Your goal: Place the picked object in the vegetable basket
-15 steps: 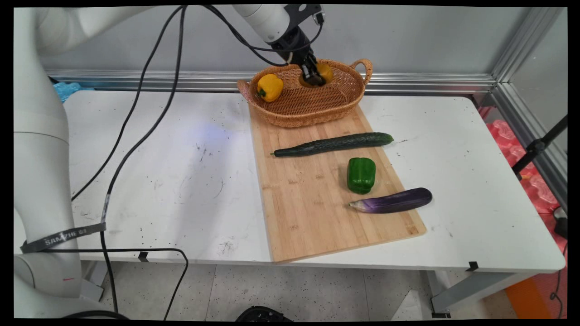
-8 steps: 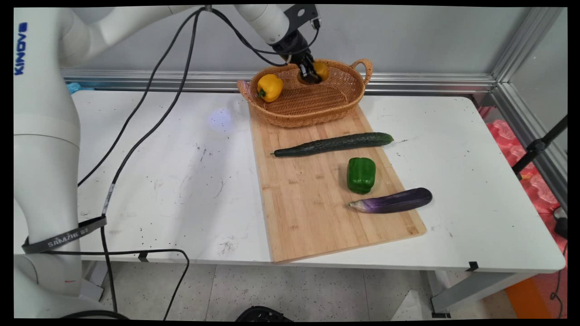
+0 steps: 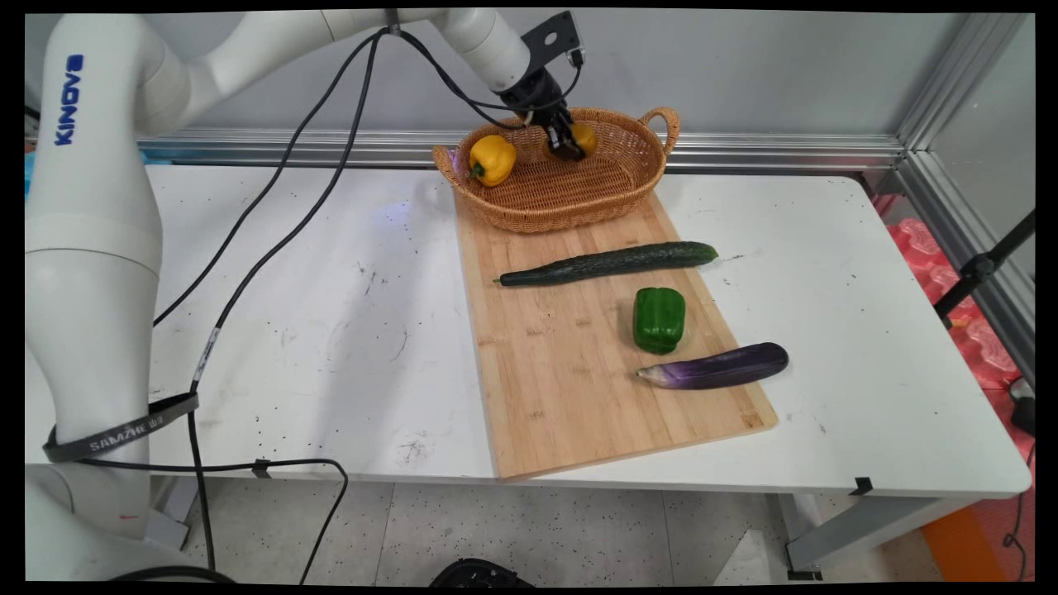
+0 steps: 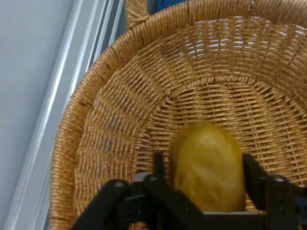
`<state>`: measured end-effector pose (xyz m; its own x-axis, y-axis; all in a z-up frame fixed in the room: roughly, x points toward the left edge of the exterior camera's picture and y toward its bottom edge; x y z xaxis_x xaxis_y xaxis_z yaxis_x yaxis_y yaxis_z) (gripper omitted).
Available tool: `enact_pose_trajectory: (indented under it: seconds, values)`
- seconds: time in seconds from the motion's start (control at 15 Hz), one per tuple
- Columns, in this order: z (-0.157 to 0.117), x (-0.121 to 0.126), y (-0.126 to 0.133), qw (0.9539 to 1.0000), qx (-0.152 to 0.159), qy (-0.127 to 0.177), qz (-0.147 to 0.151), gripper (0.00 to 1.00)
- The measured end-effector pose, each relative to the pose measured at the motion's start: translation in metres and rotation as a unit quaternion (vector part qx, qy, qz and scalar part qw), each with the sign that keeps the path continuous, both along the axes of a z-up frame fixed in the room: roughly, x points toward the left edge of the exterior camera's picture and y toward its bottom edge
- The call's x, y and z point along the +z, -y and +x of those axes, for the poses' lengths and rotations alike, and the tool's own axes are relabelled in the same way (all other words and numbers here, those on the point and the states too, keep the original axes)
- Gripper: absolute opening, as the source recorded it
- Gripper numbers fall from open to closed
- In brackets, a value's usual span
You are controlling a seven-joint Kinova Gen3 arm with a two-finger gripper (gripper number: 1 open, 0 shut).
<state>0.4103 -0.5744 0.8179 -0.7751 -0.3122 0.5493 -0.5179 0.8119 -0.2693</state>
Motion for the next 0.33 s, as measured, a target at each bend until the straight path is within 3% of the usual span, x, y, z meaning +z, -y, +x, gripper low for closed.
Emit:
enact_pose_trajectory:
  seconds: [0.07,0.33]
  values:
    - [-0.0005,-0.0017,0.0008,1.0000,-0.001,-0.001,0.002,1.00]
    - [-0.0039,-0.0033,0.0015,0.9999,-0.006,-0.006,0.008,1.00]
